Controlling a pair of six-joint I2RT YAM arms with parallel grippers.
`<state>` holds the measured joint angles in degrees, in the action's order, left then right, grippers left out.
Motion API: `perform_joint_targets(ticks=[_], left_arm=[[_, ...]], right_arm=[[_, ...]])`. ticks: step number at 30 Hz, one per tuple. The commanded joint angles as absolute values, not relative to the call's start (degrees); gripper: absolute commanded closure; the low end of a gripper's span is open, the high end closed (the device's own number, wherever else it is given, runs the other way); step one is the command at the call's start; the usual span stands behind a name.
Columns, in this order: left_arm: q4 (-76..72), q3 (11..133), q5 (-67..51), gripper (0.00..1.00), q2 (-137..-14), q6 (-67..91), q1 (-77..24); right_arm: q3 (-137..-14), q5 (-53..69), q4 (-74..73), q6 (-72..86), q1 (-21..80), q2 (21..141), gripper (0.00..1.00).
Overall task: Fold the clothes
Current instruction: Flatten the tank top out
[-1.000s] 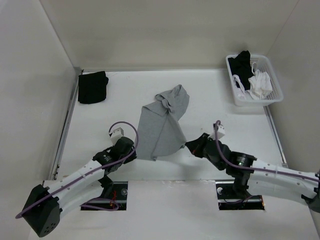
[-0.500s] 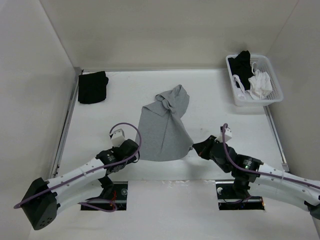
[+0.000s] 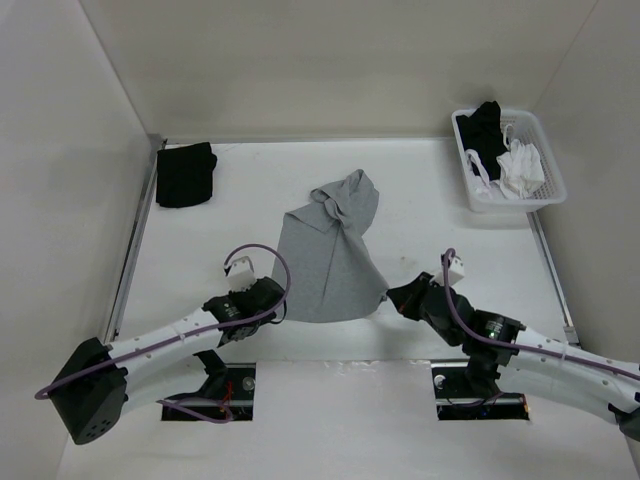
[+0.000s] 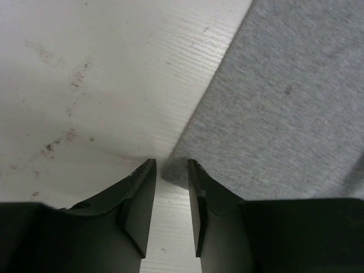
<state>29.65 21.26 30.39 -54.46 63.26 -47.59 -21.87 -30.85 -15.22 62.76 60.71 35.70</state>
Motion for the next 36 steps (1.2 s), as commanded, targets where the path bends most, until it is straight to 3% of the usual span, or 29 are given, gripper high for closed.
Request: perform_joint_targets(ticks=[1,6,9,18,28,36], left_arm=[[26.6,21.7,29.5,0.75,-55.6,63.3,-47.3],[25.5,21.6,28.1,0.94,-54.9,62.7,-46.9],[27.7,24.5,28.7,0.99,-49.1,61.4,-47.0],[28.4,53.7,41.9,1.0,-29.5,41.5,-47.1],[9.3,75.8,43.5,1.0,-33.0,23.6,-45.9],[0.3,81.8,42.8,0.99,-40.9,18.6,-42.9]], right_arm=[[-21.8,-30.8,-12.5,62.0,60.5,35.3,0.95],[-21.9,-31.2,-13.1,61.9,60.5,33.8,0.95],[-23.9,-31.3,-14.0,59.7,60.5,33.0,0.96],[-50.9,-40.1,-24.2,40.8,63.2,31.8,1.0],[-89.1,-57.0,-22.5,13.1,79.3,42.6,1.0],[-97.3,-56.8,-12.6,-1.4,79.6,49.8,1.0]])
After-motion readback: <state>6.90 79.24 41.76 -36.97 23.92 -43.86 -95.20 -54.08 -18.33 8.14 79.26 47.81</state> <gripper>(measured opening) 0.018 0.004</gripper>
